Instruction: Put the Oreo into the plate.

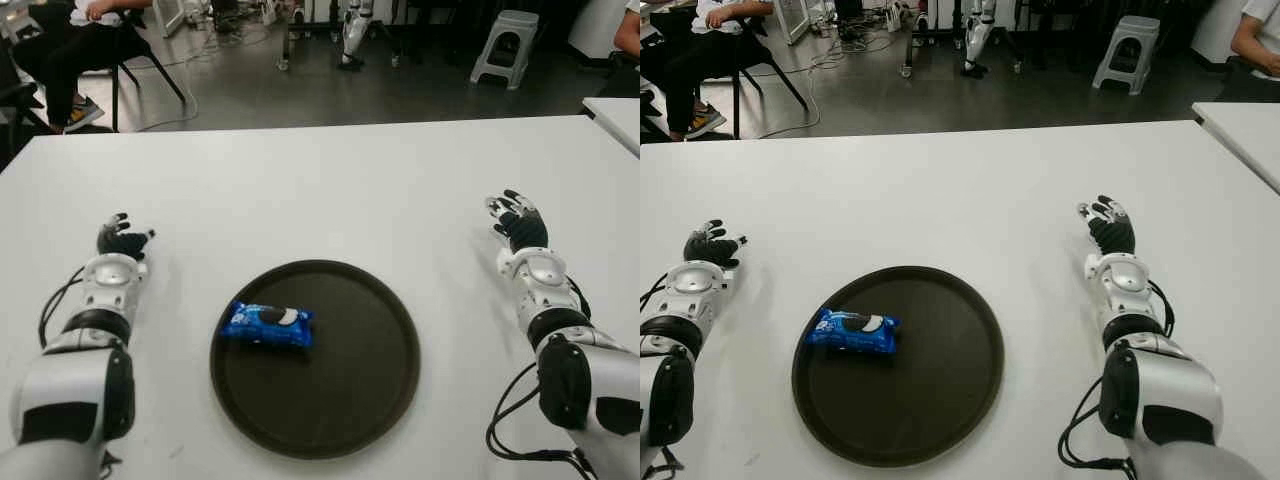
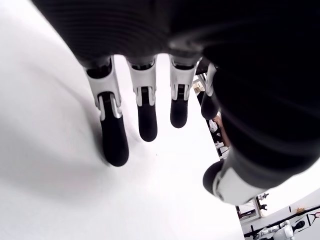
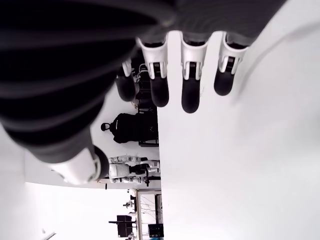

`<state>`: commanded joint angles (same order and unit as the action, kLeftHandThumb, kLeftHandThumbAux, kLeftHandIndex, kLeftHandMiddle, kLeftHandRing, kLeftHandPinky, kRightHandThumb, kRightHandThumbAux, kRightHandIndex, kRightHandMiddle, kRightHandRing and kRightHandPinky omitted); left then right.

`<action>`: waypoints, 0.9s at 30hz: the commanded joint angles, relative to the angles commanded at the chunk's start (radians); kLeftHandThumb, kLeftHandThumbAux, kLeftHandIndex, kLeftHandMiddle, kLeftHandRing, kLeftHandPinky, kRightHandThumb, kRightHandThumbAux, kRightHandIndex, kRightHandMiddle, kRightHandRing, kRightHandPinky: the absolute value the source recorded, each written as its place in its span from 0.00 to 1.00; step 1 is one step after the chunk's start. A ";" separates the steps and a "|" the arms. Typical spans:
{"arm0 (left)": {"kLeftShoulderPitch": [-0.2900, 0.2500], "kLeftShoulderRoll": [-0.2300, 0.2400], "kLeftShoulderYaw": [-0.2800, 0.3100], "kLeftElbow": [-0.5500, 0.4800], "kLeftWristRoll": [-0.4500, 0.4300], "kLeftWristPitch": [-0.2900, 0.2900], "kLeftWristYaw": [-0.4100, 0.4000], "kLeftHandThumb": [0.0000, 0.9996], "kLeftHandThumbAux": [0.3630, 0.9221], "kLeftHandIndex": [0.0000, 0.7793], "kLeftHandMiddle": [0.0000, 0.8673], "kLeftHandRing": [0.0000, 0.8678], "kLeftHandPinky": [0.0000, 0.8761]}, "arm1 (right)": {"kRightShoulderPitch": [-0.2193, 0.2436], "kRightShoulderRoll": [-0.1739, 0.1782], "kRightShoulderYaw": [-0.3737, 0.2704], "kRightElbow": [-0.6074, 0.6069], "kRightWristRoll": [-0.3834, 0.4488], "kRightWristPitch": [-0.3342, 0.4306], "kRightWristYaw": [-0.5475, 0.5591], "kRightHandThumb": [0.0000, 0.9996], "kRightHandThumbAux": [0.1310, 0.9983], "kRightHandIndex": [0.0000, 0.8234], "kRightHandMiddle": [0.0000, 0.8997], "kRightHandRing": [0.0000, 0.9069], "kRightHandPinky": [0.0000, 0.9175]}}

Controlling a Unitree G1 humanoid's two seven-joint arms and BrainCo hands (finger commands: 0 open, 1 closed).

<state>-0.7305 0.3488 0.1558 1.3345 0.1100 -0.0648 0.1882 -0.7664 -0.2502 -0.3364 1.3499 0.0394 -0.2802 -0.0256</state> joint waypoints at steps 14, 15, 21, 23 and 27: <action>0.000 0.004 -0.007 -0.001 0.004 0.002 -0.001 0.31 0.69 0.09 0.13 0.16 0.15 | -0.001 0.004 -0.014 0.000 0.011 0.000 0.014 0.44 0.59 0.29 0.21 0.18 0.14; 0.001 0.004 -0.009 -0.001 0.005 0.002 0.000 0.30 0.69 0.09 0.13 0.16 0.15 | 0.000 0.004 -0.015 0.000 0.012 -0.001 0.015 0.44 0.59 0.29 0.21 0.18 0.14; 0.003 0.004 -0.011 0.000 0.002 -0.002 -0.002 0.30 0.70 0.08 0.13 0.16 0.15 | 0.004 0.004 -0.020 0.000 0.010 -0.005 0.021 0.43 0.57 0.28 0.20 0.17 0.14; 0.004 0.004 -0.010 0.000 -0.001 -0.003 -0.002 0.31 0.70 0.09 0.14 0.16 0.16 | 0.006 0.001 -0.017 0.001 0.004 -0.007 0.023 0.41 0.57 0.26 0.19 0.17 0.14; 0.006 0.004 -0.009 0.001 -0.002 -0.005 -0.002 0.32 0.70 0.10 0.15 0.17 0.16 | 0.008 -0.005 -0.010 0.001 -0.007 -0.008 0.028 0.37 0.59 0.24 0.19 0.17 0.15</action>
<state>-0.7246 0.3523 0.1469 1.3354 0.1081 -0.0694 0.1863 -0.7581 -0.2548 -0.3460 1.3514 0.0325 -0.2879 0.0028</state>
